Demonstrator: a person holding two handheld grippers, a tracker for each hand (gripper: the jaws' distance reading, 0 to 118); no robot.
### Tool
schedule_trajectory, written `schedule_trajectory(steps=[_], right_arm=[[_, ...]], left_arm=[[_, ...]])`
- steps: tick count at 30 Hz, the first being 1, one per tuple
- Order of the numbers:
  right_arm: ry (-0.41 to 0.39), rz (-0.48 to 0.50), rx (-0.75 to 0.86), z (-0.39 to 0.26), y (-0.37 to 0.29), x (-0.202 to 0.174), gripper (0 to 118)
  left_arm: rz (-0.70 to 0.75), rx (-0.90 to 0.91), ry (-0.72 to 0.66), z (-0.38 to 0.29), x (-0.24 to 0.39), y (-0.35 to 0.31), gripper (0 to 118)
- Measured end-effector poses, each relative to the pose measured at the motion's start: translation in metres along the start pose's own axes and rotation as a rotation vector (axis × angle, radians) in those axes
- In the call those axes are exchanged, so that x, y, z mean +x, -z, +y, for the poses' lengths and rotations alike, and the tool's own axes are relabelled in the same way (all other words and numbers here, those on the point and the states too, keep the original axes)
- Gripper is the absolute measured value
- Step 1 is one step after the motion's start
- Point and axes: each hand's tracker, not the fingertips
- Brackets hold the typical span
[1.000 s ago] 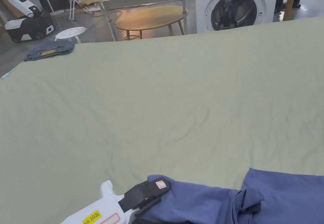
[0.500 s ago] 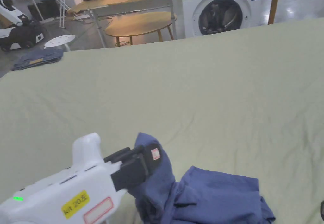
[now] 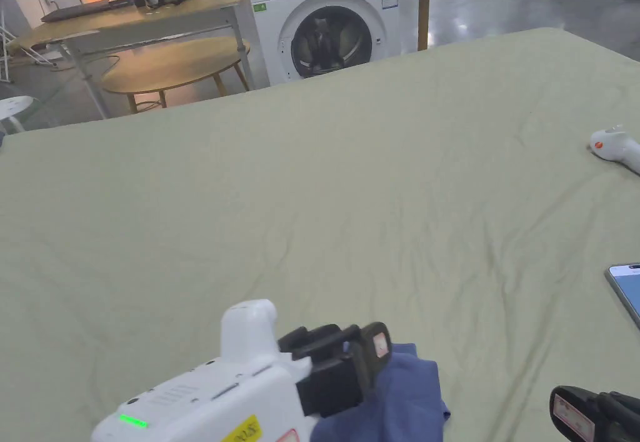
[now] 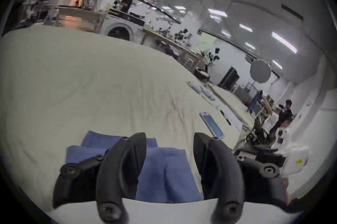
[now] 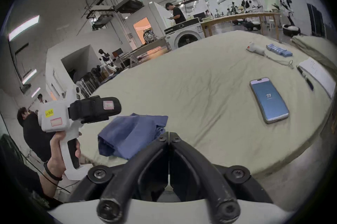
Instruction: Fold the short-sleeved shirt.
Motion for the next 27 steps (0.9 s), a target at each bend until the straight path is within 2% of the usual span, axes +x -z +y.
schedule_trajectory(steps=[2,3,4,5,9,13,14,16,17,19,20,22,23,27], right_arm=[[-0.003,-0.001,0.0,0.0,0.005,-0.002,0],[-0.009,-0.005,-0.005,0.001,0.008,-0.004,0],[-0.021,-0.011,-0.013,0.001,0.01,-0.007,0],[-0.04,-0.021,-0.024,0.0,0.012,-0.011,0],[-0.105,-0.033,-0.067,-0.006,0.017,-0.028,0],[-0.12,0.001,-0.102,-0.009,0.033,-0.041,0],[-0.113,0.022,-0.116,-0.009,0.041,-0.045,0],[-0.118,0.087,-0.16,-0.008,0.062,-0.054,0],[-0.128,0.095,-0.174,-0.009,0.075,-0.056,0],[-0.131,0.087,-0.206,-0.009,0.101,-0.062,0],[-0.093,0.05,-0.232,-0.008,0.115,-0.062,0],[0.013,0.012,-0.334,-0.007,0.143,-0.054,0],[0.024,-0.012,-0.362,-0.012,0.154,-0.048,0],[-0.053,0.008,-0.332,-0.017,0.152,-0.049,0]], left_arm=[[-0.014,-0.016,-0.096,-0.001,-0.008,-0.001,52],[-0.052,-0.053,-0.152,-0.008,-0.013,0.006,44],[-0.082,-0.089,-0.184,-0.015,-0.017,0.014,25],[-0.11,-0.118,-0.192,-0.026,-0.018,0.024,0],[-0.009,-0.318,-0.097,-0.062,-0.017,0.068,0],[-0.09,-0.217,-0.193,-0.052,-0.025,0.06,0],[-0.099,-0.193,-0.217,-0.047,-0.029,0.051,11],[-0.106,-0.121,-0.176,-0.035,-0.031,0.027,40],[-0.111,-0.082,-0.139,-0.027,-0.032,0.013,48],[-0.133,-0.042,-0.126,-0.011,-0.032,-0.02,56],[-0.137,-0.026,-0.137,-0.006,-0.039,-0.035,72],[-0.154,-0.006,-0.171,-0.003,-0.064,-0.06,89],[-0.156,0.003,-0.207,-0.004,-0.076,-0.068,92],[-0.081,-0.053,-0.338,-0.015,-0.118,-0.073,94]])
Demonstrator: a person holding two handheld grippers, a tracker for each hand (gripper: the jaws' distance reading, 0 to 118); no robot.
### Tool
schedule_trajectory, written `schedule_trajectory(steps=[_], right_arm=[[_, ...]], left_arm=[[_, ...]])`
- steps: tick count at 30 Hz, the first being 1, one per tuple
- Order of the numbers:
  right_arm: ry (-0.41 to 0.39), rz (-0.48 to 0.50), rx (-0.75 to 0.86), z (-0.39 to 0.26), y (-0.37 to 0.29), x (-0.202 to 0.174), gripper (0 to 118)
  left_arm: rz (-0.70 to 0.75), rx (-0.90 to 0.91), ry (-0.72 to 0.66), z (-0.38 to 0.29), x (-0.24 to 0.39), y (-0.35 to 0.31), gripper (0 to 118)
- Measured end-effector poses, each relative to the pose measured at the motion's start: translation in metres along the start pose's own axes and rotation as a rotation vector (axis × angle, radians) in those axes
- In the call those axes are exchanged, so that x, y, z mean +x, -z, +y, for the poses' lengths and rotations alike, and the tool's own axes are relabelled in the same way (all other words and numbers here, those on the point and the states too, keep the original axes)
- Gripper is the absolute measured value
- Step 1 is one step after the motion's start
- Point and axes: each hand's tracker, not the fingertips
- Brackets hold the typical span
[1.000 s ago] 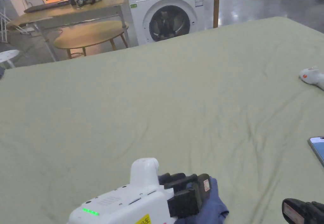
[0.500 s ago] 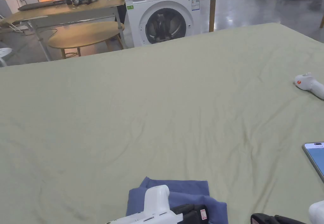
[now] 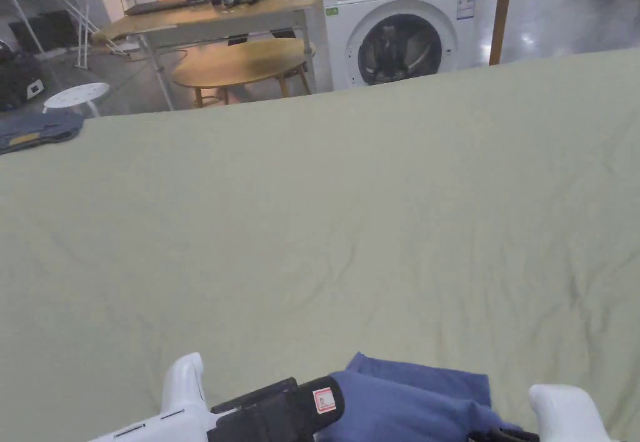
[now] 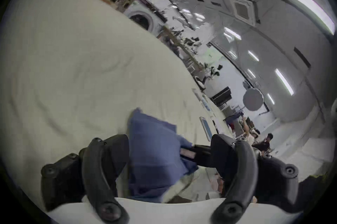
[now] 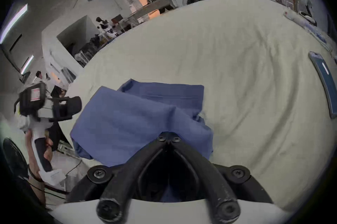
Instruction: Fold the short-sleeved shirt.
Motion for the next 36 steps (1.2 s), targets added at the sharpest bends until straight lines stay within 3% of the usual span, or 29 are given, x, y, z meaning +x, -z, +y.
schedule_trajectory(steps=[4,7,8,10,11,12,15,17,22,26,29,33,34,35,36], right_arm=[[-0.009,-0.008,0.0,-0.001,-0.001,-0.001,0],[0.01,0.002,0.005,-0.002,-0.002,0.001,0],[0.012,0.001,0.004,-0.001,-0.002,0.0,0],[0.012,0.001,0.0,0.0,-0.002,0.0,0],[0.016,0.002,-0.004,0.002,-0.003,0.0,0],[0.034,0.015,-0.011,0.003,-0.004,0.002,0],[0.137,0.106,0.027,0.007,-0.017,0.007,0],[0.14,0.162,0.07,0.009,-0.029,0.005,0],[0.006,0.086,0.066,0.005,-0.045,0.007,0],[0.038,0.137,0.028,-0.007,-0.038,0.019,0],[0.144,0.186,0.029,-0.01,-0.036,0.03,0],[0.113,0.132,0.064,-0.006,-0.049,0.036,0],[0.103,0.114,0.078,-0.005,-0.055,0.038,0],[0.096,0.1,0.089,-0.005,-0.06,0.04,0],[0.088,0.088,0.101,-0.003,-0.065,0.042,0]], left_arm=[[-0.076,-0.039,-0.124,-0.003,-0.02,0.028,94],[-0.079,-0.113,-0.121,-0.005,-0.022,0.058,93],[-0.023,-0.139,-0.098,-0.006,-0.02,0.066,87],[0.123,-0.175,-0.023,-0.006,-0.014,0.073,51],[0.161,-0.167,0.024,-0.008,-0.008,0.073,50],[0.09,-0.158,-0.011,-0.007,-0.01,0.071,48],[0.055,-0.133,-0.052,-0.003,-0.012,0.052,45],[0.033,-0.08,-0.086,0.003,-0.014,0.026,45],[0.261,0.132,-0.085,0.031,-0.056,-0.115,45],[0.569,0.282,-0.223,0.057,-0.092,-0.193,45],[0.571,0.324,-0.172,0.076,-0.103,-0.212,45],[0.718,0.339,-0.073,0.099,-0.119,-0.231,45],[0.749,0.351,-0.047,0.101,-0.117,-0.237,53],[0.78,0.374,-0.047,0.101,-0.111,-0.24,74],[0.817,0.392,-0.026,0.103,-0.106,-0.248,87]])
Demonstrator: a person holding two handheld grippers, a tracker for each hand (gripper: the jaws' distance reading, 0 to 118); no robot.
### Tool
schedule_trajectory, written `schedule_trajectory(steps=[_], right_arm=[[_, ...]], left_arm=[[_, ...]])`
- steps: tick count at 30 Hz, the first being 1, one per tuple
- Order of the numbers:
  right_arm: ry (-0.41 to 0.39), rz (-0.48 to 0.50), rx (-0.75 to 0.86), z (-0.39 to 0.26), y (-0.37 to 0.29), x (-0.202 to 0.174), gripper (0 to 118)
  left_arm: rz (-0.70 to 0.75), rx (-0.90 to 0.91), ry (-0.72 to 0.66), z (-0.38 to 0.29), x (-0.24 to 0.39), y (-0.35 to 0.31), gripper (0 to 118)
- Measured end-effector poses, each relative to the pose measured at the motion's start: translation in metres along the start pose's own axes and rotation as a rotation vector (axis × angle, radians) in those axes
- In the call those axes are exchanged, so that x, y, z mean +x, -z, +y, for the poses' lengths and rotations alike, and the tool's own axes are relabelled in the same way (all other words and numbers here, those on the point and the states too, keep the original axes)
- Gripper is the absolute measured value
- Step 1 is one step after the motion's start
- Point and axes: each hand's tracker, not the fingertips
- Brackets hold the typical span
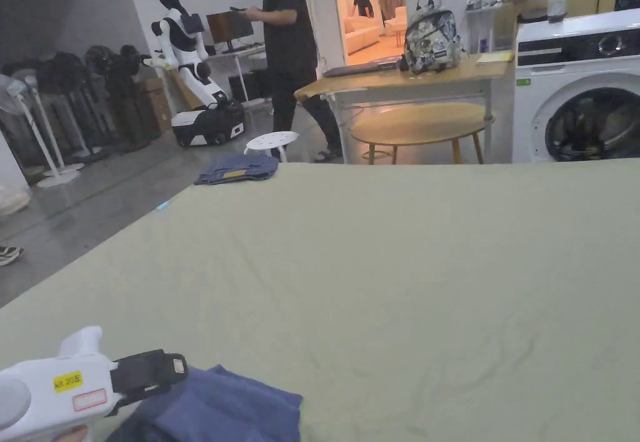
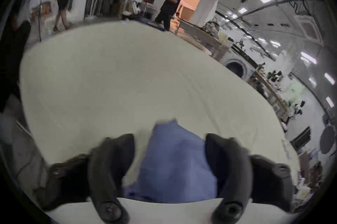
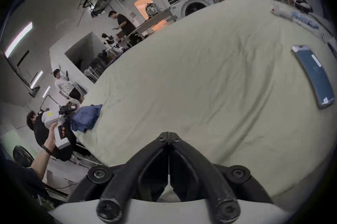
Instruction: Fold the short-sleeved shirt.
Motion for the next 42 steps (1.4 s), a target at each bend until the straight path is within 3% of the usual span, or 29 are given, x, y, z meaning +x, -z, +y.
schedule_trajectory(steps=[5,9,11,15,17,19,22,24,25,27,30,34,37,39,42], right_arm=[[-0.031,-0.047,0.061,0.021,-0.011,0.008,0],[-0.081,-0.065,0.171,0.047,-0.021,-0.008,0],[-0.144,-0.082,0.224,0.06,-0.028,-0.02,0],[-0.363,-0.159,0.354,0.079,-0.05,-0.054,0],[-0.42,-0.164,0.424,0.087,-0.055,-0.067,0],[-0.467,-0.076,0.466,0.094,-0.057,-0.079,0],[-0.48,-0.096,0.522,0.105,-0.05,-0.099,0],[-0.455,-0.113,0.528,0.114,-0.041,-0.107,0],[-0.435,-0.095,0.528,0.118,-0.038,-0.109,0],[-0.437,-0.089,0.544,0.119,-0.035,-0.113,0],[-0.449,-0.229,0.632,0.106,-0.036,-0.125,0],[-0.408,-0.309,0.585,0.076,-0.039,-0.128,0],[-0.458,-0.367,0.54,0.07,-0.039,-0.129,0],[-0.433,-0.422,0.547,0.067,-0.037,-0.13,0],[-0.345,-0.314,0.568,0.061,-0.042,-0.122,0]], left_arm=[[0.09,0.124,0.089,0.026,0.008,-0.056,91],[0.0,0.242,0.303,0.014,0.077,-0.105,91],[-0.001,0.345,0.419,0.003,0.118,-0.12,91],[-0.147,0.399,0.658,-0.019,0.182,-0.134,89],[-0.188,0.45,0.661,-0.034,0.209,-0.134,88],[-0.312,0.446,0.649,-0.053,0.242,-0.131,83],[-0.399,0.45,0.637,-0.072,0.282,-0.115,46],[-0.442,0.474,0.586,-0.075,0.303,-0.111,8],[-0.42,0.484,0.596,-0.079,0.312,-0.109,0],[-0.27,0.527,0.62,-0.082,0.324,-0.114,0],[-0.165,0.676,0.579,-0.11,0.33,-0.127,0],[-0.183,0.561,0.582,-0.127,0.33,-0.129,0],[-0.201,0.54,0.605,-0.13,0.329,-0.124,0],[-0.193,0.505,0.562,-0.131,0.328,-0.118,0],[-0.218,0.463,0.515,-0.133,0.32,-0.114,0]])
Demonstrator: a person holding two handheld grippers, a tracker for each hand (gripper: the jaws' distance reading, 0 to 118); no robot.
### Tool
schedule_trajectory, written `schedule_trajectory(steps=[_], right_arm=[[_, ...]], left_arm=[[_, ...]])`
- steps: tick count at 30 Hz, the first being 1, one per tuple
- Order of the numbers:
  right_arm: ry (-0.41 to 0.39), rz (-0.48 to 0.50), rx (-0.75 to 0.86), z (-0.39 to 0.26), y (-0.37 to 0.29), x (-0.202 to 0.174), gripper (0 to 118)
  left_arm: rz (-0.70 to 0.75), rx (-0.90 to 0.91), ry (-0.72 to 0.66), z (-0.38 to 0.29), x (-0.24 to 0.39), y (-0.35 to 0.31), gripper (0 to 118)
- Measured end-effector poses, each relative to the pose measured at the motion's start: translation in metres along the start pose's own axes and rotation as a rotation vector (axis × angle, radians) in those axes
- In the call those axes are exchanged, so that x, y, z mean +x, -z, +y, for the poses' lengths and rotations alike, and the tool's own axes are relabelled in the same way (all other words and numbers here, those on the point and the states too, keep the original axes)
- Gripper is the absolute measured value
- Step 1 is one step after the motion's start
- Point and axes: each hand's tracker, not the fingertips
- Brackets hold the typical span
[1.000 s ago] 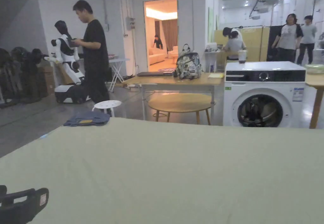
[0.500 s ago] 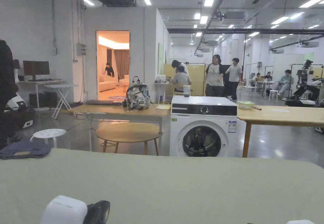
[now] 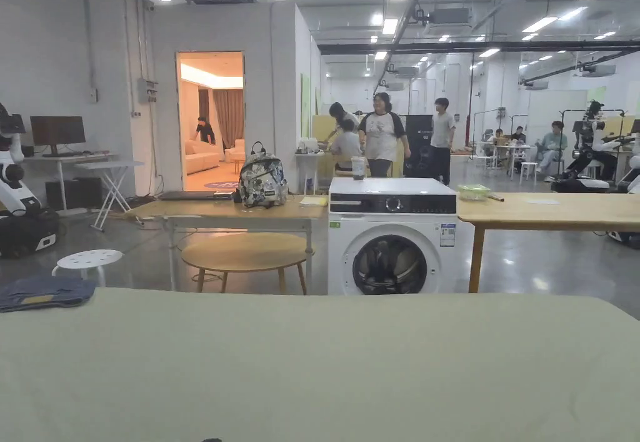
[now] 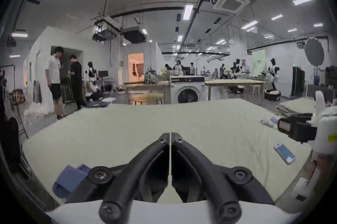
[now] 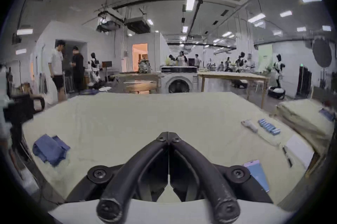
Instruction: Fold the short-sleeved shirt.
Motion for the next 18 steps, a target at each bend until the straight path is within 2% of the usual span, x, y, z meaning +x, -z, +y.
schedule_trajectory(steps=[2,5,10,11,12,13,14,15,16,18], right_arm=[[0.027,-0.001,-0.001,-0.002,0.0,0.002,0],[-0.051,-0.046,-0.002,0.001,0.003,-0.002,0],[-0.054,-0.026,0.015,0.0,-0.001,-0.007,1],[-0.053,-0.017,0.017,0.0,-0.002,-0.007,13],[-0.057,-0.011,0.018,0.001,-0.002,-0.008,32],[-0.064,-0.006,0.019,0.0,-0.002,-0.009,56],[-0.075,-0.006,0.015,0.0,-0.001,-0.009,83],[-0.084,-0.008,0.014,-0.001,0.0,-0.011,98],[-0.1,-0.016,0.017,-0.001,-0.001,-0.013,104],[-0.108,-0.019,0.039,-0.002,-0.002,-0.013,104]], left_arm=[[0.014,-0.018,0.03,0.0,0.006,0.001,0],[0.016,-0.022,0.048,0.0,0.01,-0.002,0],[-0.04,-0.003,-0.059,0.0,0.009,-0.002,0],[-0.032,-0.003,-0.063,0.0,0.009,-0.002,0],[-0.023,-0.01,-0.061,-0.001,0.009,-0.003,7],[-0.028,-0.004,-0.053,-0.002,0.011,-0.003,21],[-0.039,-0.01,-0.04,-0.002,0.011,-0.003,50],[-0.044,-0.02,-0.03,-0.002,0.012,-0.002,71],[-0.041,-0.025,-0.025,-0.003,0.013,-0.001,84],[-0.045,-0.022,-0.021,-0.006,0.014,-0.001,94]])
